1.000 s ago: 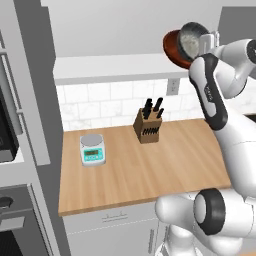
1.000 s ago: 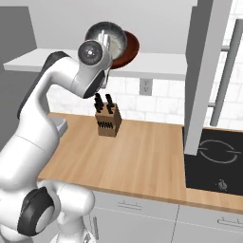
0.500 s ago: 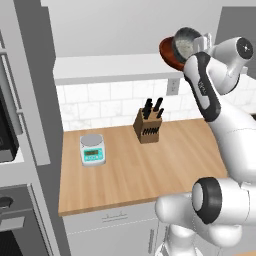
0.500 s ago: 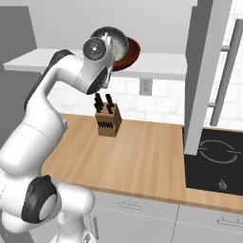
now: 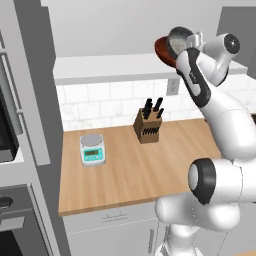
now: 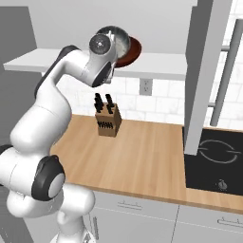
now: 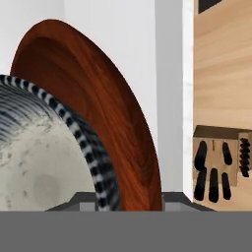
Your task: Pick up the bowls on the counter and stack them on top of one another in the open cabinet. Place the smaller bowl on top of the larger bowl.
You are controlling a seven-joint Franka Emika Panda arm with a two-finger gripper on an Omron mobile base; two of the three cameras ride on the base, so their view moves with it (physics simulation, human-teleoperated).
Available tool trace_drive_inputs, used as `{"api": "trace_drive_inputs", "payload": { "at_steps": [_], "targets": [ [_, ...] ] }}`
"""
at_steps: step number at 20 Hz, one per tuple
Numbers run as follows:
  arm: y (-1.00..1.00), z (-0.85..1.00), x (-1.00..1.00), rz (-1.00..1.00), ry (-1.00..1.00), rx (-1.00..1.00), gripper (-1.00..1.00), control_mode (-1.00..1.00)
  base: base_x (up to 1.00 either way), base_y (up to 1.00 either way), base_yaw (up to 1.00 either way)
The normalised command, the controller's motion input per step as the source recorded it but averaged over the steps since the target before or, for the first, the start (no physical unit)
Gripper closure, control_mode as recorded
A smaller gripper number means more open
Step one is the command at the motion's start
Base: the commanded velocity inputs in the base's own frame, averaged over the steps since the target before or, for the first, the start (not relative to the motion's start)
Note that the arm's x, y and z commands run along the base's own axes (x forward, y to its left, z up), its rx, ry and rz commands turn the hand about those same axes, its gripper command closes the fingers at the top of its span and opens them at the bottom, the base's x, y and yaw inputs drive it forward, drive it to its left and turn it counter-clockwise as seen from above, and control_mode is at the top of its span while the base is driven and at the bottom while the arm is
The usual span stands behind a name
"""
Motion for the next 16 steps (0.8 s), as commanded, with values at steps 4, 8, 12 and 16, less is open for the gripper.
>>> {"api": "trace_drive_inputs", "payload": {
  "at_steps": [4,8,12,16],
  "targets": [
    [0.02,0.00,0.62,0.00,0.00,0.00,1.00,-1.00,0.00,0.00,0.00],
    [0.02,0.00,0.51,0.00,0.00,0.00,1.00,-1.00,0.00,0.00,0.00],
    [0.16,0.00,0.49,0.00,0.00,0.00,-1.00,-1.00,0.00,0.00,0.00],
    [0.03,0.00,0.16,0.00,0.00,0.00,-1.00,-1.00,0.00,0.00,0.00]
  ]
}}
